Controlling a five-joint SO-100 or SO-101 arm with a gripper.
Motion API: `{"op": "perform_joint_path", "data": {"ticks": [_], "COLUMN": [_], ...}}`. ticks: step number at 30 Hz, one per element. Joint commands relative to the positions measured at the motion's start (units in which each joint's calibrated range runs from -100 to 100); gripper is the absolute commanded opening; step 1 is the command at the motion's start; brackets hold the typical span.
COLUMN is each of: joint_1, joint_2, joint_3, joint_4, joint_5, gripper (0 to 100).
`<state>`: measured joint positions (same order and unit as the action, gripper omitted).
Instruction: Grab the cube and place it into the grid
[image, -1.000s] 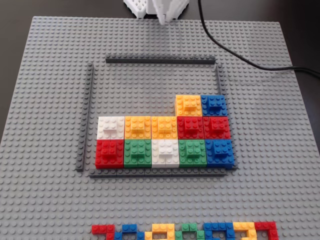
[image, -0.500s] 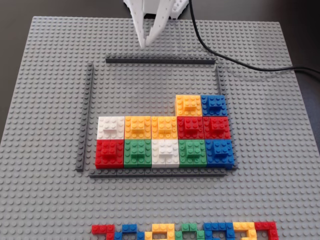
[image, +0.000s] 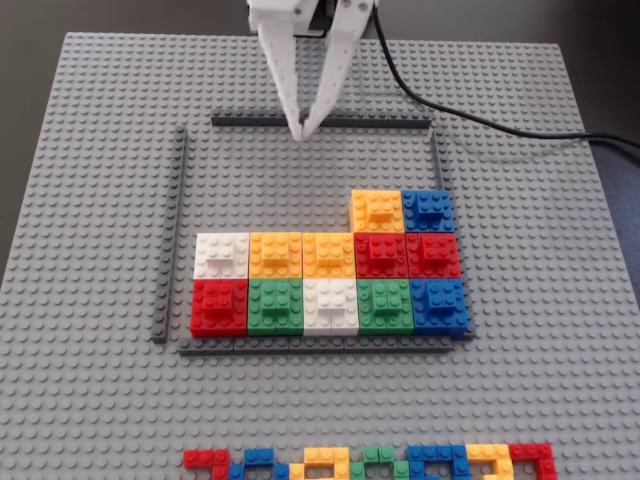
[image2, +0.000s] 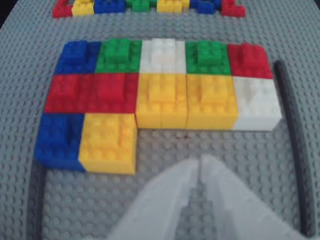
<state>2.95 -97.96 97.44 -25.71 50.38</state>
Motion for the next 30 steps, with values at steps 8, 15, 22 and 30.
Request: {"op": "perform_joint_path", "data": {"ticks": [8,15,22,30], "joint_1": [-4.0,-3.1,-2.4,-2.4], "joint_2": [-2.0,-2.0,-2.0,-2.0], "joint_3": [2.5,2.5,2.5,2.5], "joint_4": [2.9,5.6,5.9,7.2], "joint_5": [1.2,0.4,-0.9,-1.3], "gripper": [0,0,0,0]}}
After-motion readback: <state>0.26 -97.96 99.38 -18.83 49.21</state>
